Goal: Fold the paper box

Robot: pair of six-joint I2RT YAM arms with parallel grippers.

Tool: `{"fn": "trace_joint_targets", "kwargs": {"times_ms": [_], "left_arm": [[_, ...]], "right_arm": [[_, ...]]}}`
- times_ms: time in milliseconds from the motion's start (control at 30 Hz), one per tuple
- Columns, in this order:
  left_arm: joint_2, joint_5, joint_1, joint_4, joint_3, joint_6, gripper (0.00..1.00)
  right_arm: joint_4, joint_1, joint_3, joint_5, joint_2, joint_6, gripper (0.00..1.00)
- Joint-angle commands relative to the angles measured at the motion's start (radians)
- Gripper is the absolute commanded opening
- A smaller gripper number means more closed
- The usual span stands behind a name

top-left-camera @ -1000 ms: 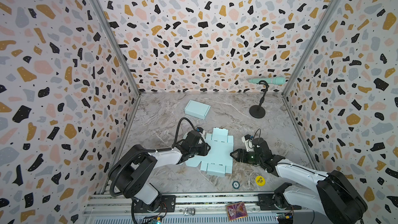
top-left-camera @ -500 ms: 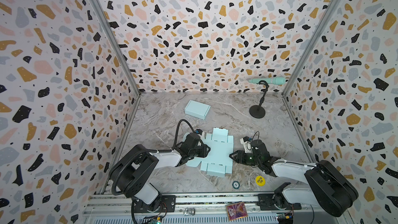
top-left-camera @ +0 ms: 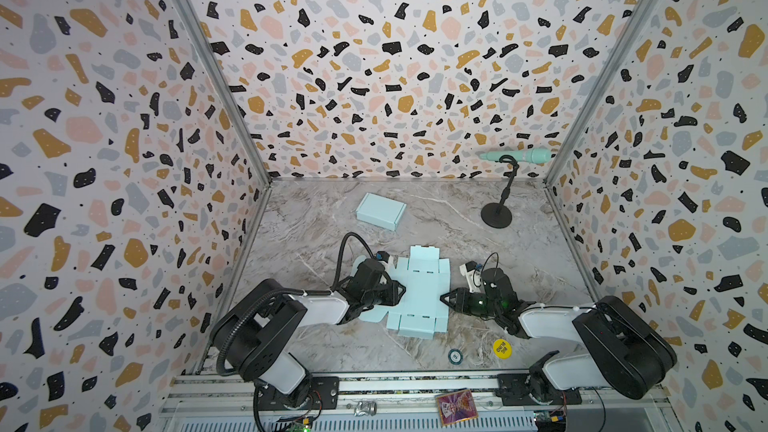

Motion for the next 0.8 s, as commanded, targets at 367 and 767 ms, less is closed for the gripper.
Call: {"fn": "trace_joint_targets", "kwargs": {"times_ms": [367,767], "left_arm": [[-0.041,0.053,-0.013,0.041,-0.027,-0.008,0.40],[-0.003,0.081,-0.012,0.115,0.200,-0.076,0.02]], "right_arm": [[-0.196,0.015,0.090,0.111,-0.062,-0.130,0.00],[-0.748,0.103,0.363,0.500,-0.070,-0.419,0.00]]}}
